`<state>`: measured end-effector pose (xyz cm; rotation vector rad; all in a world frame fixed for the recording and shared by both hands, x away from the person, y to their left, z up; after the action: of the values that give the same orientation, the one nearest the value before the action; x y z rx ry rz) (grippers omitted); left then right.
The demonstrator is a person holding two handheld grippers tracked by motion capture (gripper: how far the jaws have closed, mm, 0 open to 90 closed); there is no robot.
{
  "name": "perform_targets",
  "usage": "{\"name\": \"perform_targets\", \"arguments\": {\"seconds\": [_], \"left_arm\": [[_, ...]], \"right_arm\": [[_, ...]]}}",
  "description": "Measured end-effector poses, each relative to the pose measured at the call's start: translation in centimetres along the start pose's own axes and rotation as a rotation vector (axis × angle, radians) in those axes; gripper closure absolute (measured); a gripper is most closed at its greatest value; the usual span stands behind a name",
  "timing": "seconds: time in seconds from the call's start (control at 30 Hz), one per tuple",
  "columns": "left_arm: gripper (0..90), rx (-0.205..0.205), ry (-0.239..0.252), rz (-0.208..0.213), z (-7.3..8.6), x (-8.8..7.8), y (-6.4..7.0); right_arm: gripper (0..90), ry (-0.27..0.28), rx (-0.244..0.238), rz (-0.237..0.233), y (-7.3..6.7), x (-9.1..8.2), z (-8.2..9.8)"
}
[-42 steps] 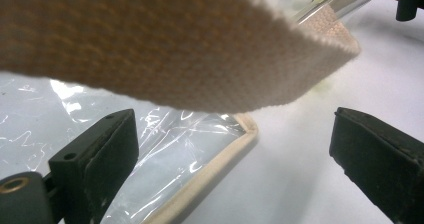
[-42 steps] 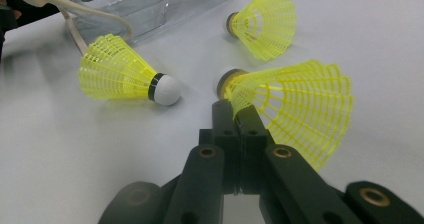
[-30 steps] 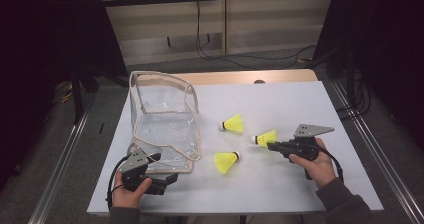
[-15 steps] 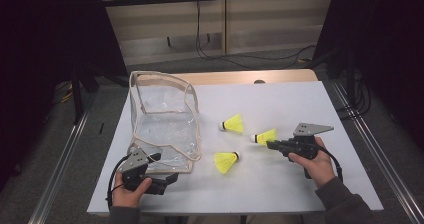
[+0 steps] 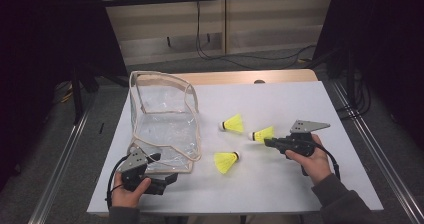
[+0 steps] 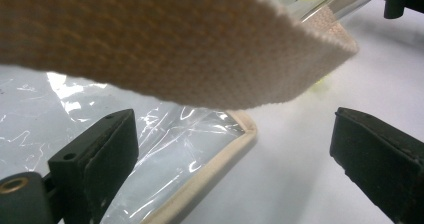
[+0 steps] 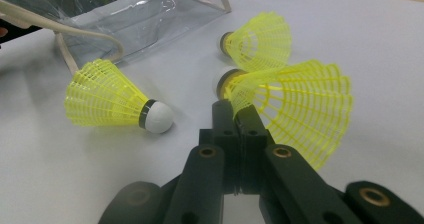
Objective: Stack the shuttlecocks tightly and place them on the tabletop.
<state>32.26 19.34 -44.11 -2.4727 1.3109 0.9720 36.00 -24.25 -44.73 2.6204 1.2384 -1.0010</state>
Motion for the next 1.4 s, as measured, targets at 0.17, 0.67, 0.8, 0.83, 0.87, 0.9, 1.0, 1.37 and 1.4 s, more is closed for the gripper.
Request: {"name": "perform_targets", "arguments": {"seconds": [0.17, 0.67, 0.8, 0.83, 0.87, 0.9, 1.0, 1.37, 1.4], "left_arm": [[5.1, 0.004, 0.0, 0.004, 0.0, 0.0, 0.0], [5.1, 0.001, 0.002, 0.003, 0.0, 0.0, 0.0], [5.0, -0.002, 0.004, 0.002, 0.0, 0.0, 0.0], [5.0, -0.001, 0.005, 0.0, 0.0, 0.1, 0.0], [5.0, 0.0, 0.005, 0.0, 0.0, 0.1, 0.0], [5.0, -0.001, 0.006, 0.0, 0.0, 0.1, 0.0], [5.0, 0.001, 0.002, -0.001, 0.0, 0.0, 0.1], [5.0, -0.002, 0.006, 0.004, 0.0, 0.1, 0.0], [5.0, -0.001, 0.006, 0.004, 0.0, 0.1, 0.0]], "right_arm": [[89.2, 0.006, 0.001, 0.003, 0.1, -0.1, -0.3], [89.2, 0.028, 0.016, 0.009, 0.2, -0.1, -0.8], [89.2, 0.029, 0.02, 0.013, 0.4, 0.0, -1.0], [89.2, 0.031, 0.019, 0.012, 0.4, 0.1, -1.1], [89.2, 0.031, 0.018, 0.012, 0.4, 0.1, -1.2], [89.3, 0.028, 0.014, 0.015, 0.4, 0.1, -1.3], [89.2, 0.028, 0.011, 0.02, 0.4, 0.3, -1.7], [89.2, 0.038, 0.04, 0.025, 0.9, 0.8, -2.0], [89.2, 0.033, 0.039, 0.024, 1.0, 0.8, -2.0]]}}
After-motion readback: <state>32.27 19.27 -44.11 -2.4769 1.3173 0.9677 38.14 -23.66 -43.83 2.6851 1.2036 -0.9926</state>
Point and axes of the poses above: each handheld gripper's, and its own axes: x roughly forward along the jaws, z roughly out of its underside, y roughly to its right, the point moved 3 cm from there along x, roughly forward along the jaws, and after that the axes turned 9 degrees about -y, right-handed, at the moved point
